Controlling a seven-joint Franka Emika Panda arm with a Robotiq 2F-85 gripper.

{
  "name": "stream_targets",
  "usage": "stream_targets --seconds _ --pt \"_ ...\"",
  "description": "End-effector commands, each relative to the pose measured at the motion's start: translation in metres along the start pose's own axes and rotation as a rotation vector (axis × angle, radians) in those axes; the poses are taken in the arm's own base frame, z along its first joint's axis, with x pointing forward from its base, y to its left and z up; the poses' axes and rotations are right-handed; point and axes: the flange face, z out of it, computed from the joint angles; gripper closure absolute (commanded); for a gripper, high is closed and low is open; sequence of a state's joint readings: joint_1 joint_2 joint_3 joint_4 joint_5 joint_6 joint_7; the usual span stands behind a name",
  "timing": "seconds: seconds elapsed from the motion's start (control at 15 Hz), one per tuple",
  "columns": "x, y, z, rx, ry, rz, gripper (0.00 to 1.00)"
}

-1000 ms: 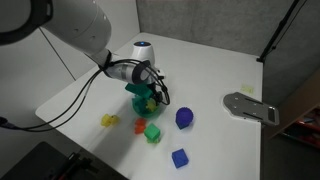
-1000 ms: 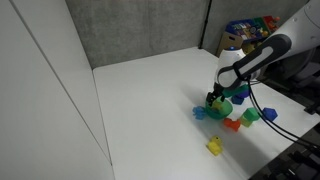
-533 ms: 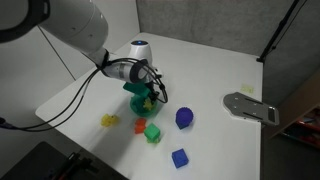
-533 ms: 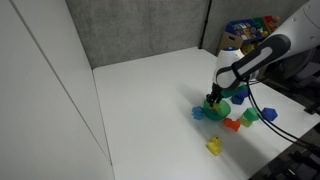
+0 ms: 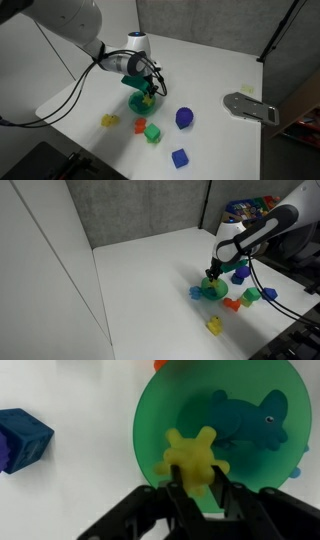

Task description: Put the star-shaped toy on the table

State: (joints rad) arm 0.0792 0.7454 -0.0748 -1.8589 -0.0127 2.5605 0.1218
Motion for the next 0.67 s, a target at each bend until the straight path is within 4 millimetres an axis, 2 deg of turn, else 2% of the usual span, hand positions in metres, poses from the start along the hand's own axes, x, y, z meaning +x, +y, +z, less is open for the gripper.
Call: stream_targets --seconds 0.0,0.13,0.4,0.6 --pt "-0.005 -0.001 -0.034 0.008 0.006 0.015 0.89" --pt "-0.006 0.002 -0.050 0.022 0.017 0.016 0.89" --pt "-0.005 0.022 -0.083 0.054 0.039 0.054 0.89" --pt "-0.002 0.038 -0.094 0.070 0.021 0.093 0.89"
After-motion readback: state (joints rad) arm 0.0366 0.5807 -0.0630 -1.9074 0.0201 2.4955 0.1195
